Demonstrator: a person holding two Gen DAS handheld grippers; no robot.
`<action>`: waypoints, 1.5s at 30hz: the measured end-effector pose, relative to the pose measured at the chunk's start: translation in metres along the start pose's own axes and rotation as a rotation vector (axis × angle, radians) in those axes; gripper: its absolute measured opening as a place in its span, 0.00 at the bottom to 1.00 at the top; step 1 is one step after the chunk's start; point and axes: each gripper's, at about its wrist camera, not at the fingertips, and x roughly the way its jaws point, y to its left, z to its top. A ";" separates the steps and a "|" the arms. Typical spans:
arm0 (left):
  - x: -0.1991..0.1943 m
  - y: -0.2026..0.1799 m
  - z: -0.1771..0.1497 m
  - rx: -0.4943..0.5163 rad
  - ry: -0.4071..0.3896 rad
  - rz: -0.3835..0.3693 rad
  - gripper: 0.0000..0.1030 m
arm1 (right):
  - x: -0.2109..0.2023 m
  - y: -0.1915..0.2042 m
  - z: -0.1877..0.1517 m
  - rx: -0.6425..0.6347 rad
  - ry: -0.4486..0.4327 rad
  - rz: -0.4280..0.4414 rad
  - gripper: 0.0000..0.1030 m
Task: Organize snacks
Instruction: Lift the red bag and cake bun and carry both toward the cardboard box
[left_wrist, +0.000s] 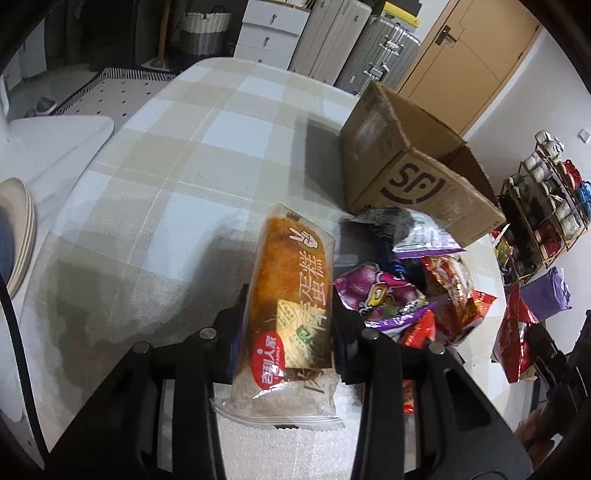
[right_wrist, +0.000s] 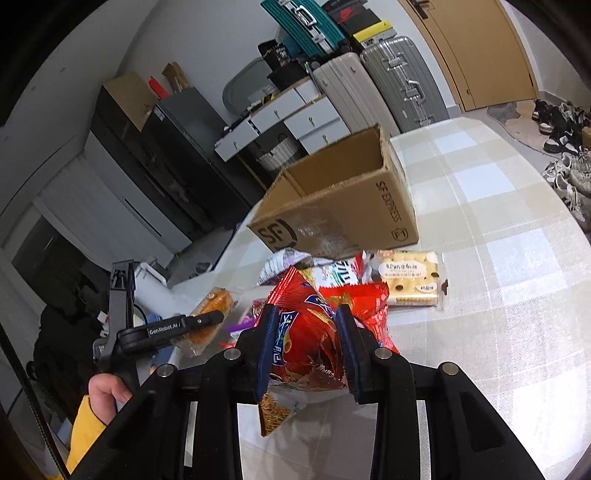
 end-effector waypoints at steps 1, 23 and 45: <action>-0.003 -0.001 -0.001 0.002 -0.006 -0.005 0.32 | -0.003 0.001 0.001 0.001 -0.010 0.003 0.32; -0.054 -0.043 -0.003 0.077 -0.053 -0.101 0.32 | -0.029 0.009 0.034 0.041 -0.085 0.013 0.31; -0.041 -0.149 0.135 0.246 -0.048 -0.162 0.32 | 0.012 0.032 0.163 0.053 -0.076 0.067 0.31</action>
